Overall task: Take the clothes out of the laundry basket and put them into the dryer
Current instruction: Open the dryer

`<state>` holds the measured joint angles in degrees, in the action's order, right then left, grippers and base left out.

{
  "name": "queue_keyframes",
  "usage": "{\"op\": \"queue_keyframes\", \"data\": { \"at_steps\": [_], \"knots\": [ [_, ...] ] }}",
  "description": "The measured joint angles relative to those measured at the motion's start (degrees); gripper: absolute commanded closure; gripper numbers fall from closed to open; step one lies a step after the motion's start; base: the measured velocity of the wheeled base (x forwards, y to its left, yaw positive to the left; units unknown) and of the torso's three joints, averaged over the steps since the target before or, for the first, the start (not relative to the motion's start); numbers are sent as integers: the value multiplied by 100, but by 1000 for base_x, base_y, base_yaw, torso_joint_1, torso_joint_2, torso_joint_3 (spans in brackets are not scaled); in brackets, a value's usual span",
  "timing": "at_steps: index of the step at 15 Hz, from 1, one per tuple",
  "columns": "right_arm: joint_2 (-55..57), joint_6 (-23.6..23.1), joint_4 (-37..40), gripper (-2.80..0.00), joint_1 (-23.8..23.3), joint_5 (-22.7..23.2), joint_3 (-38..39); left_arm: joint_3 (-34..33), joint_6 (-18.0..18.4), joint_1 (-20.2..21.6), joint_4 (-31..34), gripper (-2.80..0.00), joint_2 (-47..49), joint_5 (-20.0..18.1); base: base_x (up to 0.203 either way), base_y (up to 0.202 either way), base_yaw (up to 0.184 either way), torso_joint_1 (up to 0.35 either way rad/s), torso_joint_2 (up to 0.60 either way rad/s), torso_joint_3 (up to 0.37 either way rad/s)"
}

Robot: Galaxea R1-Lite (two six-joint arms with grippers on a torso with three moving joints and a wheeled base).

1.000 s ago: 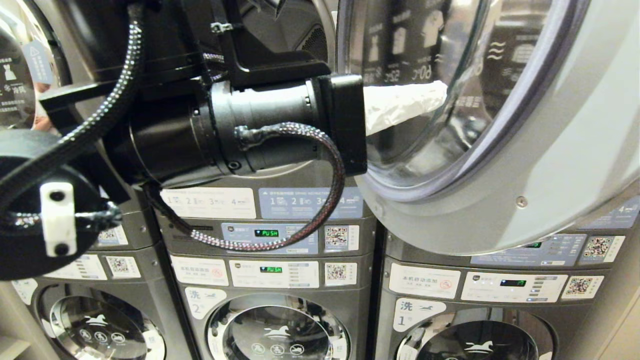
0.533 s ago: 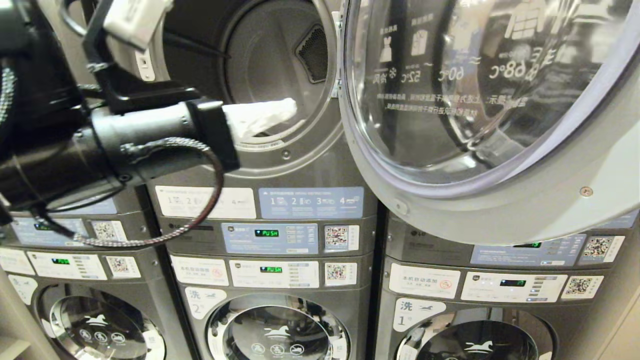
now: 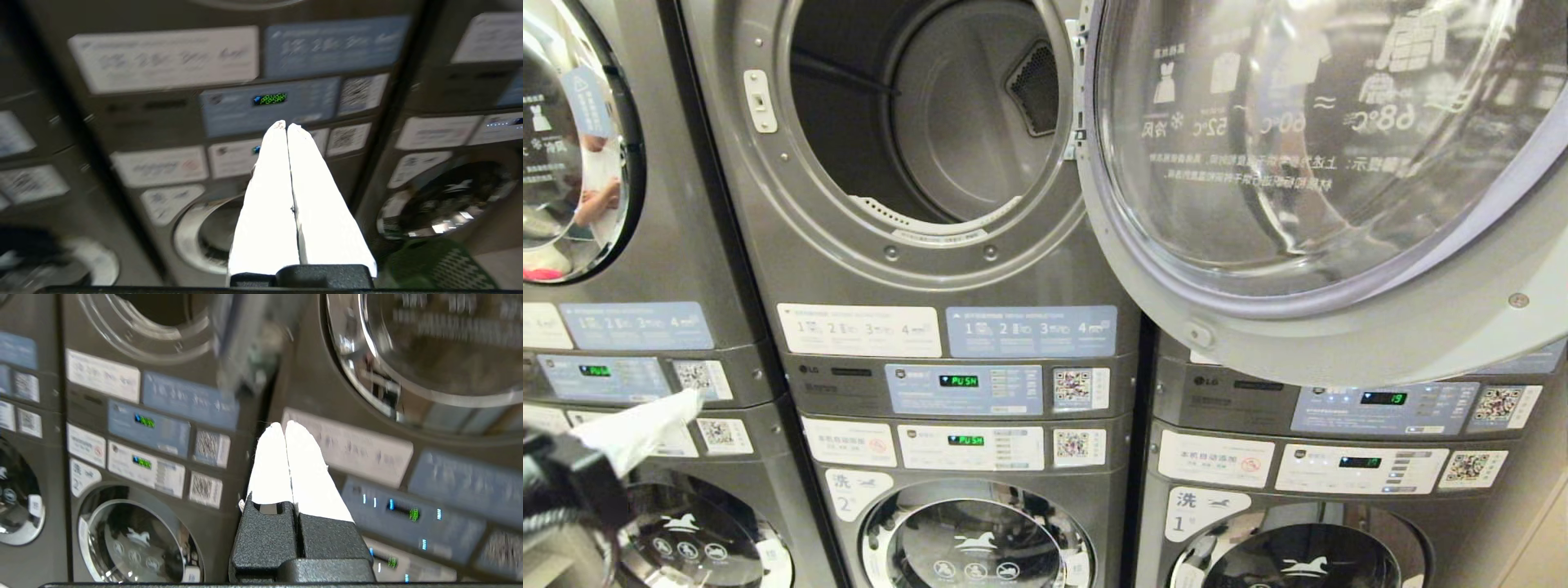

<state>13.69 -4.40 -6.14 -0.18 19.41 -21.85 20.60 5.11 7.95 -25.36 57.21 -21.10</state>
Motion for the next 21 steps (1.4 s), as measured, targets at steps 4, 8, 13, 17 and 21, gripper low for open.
{"op": "queue_keyframes", "data": {
  "at_steps": [4, 8, 13, 17, 21],
  "knots": [
    [1668, 18, -1051, 0, 23, 312, -1033, -1197, 369, 556, 39, 0, -1089, 1040, 0, 0, 0, 0, 0, 0],
    [2701, 49, -1786, 0, 112, 828, -1533, -1927, 361, 614, 173, 0, -1760, 2257, 0, 0, 0, 0, 0, 0],
    [2835, 214, -1791, 0, 130, 1249, -1588, -2046, 372, 611, 1543, 0, -2893, 2325, 0, 0, 0, 0, 0, 0],
    [2821, 233, -1764, 0, 130, 1408, -1638, -2046, 375, 594, 2440, 0, -3853, 1810, 0, 0, 0, 0, 0, 0],
    [2835, 208, -1751, 0, 130, 1651, -1583, -2050, 370, 103, 2510, 0, -4064, 1782, 0, 0, 0, 0, 0, 0]
  ]
}}
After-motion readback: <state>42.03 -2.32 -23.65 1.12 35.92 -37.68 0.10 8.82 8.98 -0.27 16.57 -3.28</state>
